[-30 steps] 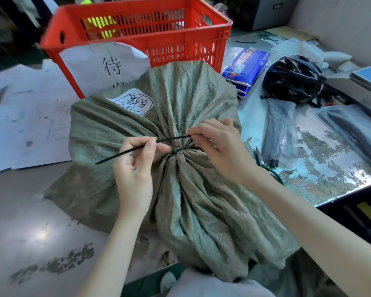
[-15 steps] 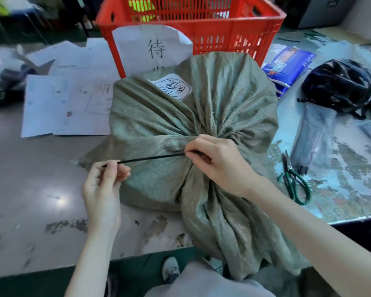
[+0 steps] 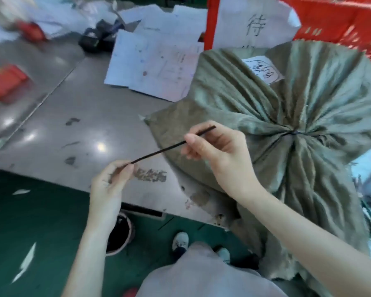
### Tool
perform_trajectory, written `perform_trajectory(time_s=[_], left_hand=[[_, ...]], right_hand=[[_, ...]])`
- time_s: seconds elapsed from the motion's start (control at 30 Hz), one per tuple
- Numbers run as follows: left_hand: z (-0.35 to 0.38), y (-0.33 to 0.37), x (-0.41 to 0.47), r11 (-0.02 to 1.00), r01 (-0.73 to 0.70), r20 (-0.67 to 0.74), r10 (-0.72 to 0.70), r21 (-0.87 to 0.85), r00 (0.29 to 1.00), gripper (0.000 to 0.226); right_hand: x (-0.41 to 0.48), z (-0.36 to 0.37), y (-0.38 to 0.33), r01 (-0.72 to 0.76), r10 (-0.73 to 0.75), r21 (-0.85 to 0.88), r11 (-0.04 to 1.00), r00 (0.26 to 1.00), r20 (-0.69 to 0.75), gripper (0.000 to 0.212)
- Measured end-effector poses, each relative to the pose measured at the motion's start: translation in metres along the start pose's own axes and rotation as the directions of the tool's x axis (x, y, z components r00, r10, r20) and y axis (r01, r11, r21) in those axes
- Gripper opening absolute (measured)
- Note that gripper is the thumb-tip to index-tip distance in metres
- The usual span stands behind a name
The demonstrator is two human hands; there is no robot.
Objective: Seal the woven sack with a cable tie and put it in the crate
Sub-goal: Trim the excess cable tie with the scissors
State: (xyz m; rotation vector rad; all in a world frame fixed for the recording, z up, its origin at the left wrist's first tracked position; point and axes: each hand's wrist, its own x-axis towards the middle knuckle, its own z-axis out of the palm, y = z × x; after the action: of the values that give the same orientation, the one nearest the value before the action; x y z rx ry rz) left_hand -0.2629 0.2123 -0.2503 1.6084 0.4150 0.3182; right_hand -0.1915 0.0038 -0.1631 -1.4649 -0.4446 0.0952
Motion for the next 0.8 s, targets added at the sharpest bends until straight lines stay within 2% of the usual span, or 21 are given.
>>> perform_trajectory(time_s=[0.17,0.27,0.37,0.6,0.8], left_hand=[[-0.047,-0.011,-0.008,0.993,0.063,-0.192,-0.044,0.096,0.981,0.021],[-0.080,-0.026,-0.015,0.973,0.118,-0.247,-0.067,0.200,0.967,0.030],[-0.112,-0.037,-0.025,0.960,0.168,-0.351,-0.081,0.225,0.933,0.034],[-0.154,-0.053,-0.035,0.951,0.242,-0.462,-0.130,0.193,0.877,0.030],[-0.167,-0.059,-0.035,0.952,0.267,-0.532,-0.149,0.152,0.833,0.025]], right_hand=[[-0.003,0.055,0.025,0.024,0.007,-0.152,0.988,0.981,0.196,0.009],[-0.004,0.085,0.039,0.051,-0.006,-0.188,0.981,0.973,0.231,0.010],[0.001,0.115,0.056,0.046,0.025,-0.226,0.973,0.953,0.302,0.012],[0.010,0.192,0.111,0.192,0.074,-0.374,0.907,0.804,0.590,0.013],[0.006,0.237,0.152,0.170,0.231,-0.439,0.882,0.658,0.717,0.024]])
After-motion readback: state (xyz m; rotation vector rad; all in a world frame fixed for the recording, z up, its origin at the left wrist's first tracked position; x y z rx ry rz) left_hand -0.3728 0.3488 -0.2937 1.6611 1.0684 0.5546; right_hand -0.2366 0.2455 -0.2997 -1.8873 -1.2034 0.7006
